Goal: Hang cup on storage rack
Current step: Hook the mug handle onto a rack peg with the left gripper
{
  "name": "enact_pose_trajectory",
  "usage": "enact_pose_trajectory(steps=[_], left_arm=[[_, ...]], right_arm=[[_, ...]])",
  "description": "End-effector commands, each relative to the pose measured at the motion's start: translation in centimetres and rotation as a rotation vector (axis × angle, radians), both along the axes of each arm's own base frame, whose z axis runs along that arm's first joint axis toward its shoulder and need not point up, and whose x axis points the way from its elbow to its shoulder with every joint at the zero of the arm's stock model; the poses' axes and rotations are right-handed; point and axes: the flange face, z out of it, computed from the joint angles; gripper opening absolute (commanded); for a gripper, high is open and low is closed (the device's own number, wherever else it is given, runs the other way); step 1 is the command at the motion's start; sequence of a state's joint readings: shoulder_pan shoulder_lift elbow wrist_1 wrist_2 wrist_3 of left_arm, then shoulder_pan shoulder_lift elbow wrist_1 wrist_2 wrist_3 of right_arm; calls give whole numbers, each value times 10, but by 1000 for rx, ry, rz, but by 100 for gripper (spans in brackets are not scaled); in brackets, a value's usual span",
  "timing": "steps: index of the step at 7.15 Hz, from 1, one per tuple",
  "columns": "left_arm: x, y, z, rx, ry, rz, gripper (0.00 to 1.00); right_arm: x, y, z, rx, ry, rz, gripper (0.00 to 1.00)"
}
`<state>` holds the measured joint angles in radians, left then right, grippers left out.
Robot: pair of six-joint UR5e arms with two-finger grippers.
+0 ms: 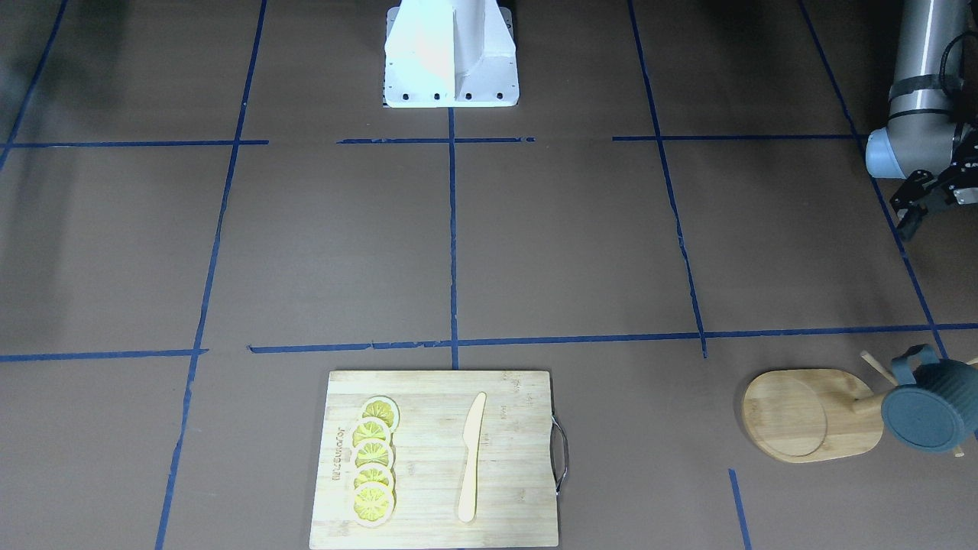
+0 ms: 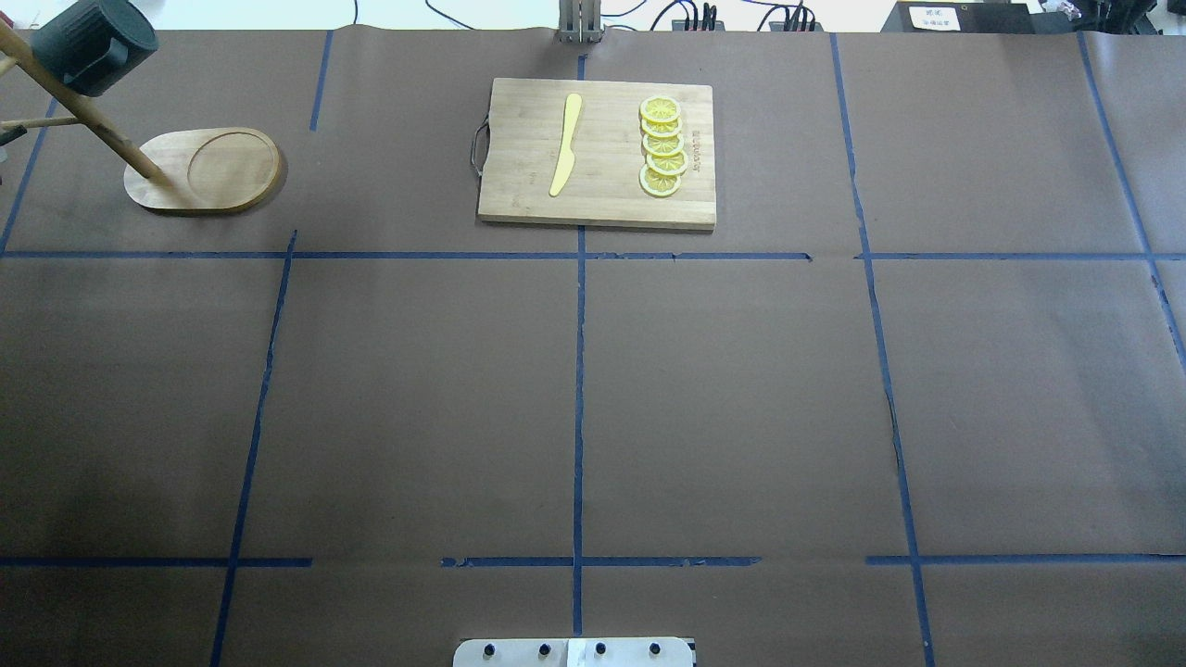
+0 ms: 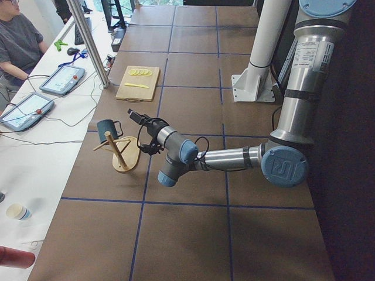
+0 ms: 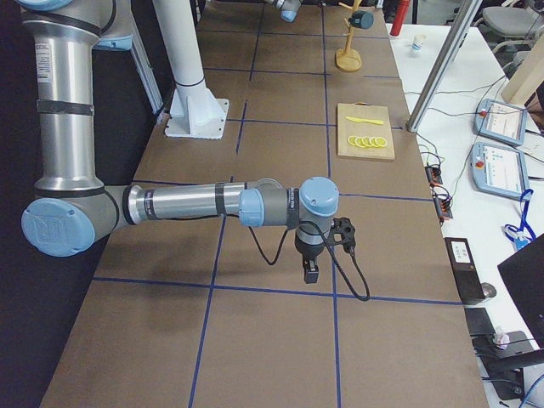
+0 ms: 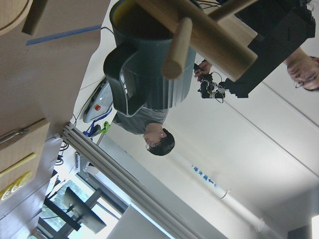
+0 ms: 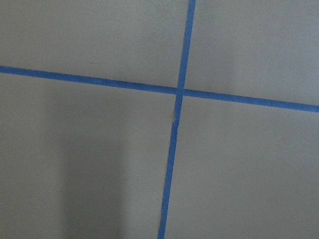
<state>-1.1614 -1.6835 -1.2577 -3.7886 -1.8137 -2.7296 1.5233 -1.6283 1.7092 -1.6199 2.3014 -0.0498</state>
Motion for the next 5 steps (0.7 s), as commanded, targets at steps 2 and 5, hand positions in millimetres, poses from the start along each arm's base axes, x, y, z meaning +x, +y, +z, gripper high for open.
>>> enact_pose_trajectory(steps=[2, 5], left_arm=[[-43, 10, 10, 342, -539, 22, 100], [-114, -1, 32, 669, -1056, 75, 100]], right_arm=[[20, 30, 25, -32, -6, 21, 100], [21, 30, 25, -29, -5, 20, 100]])
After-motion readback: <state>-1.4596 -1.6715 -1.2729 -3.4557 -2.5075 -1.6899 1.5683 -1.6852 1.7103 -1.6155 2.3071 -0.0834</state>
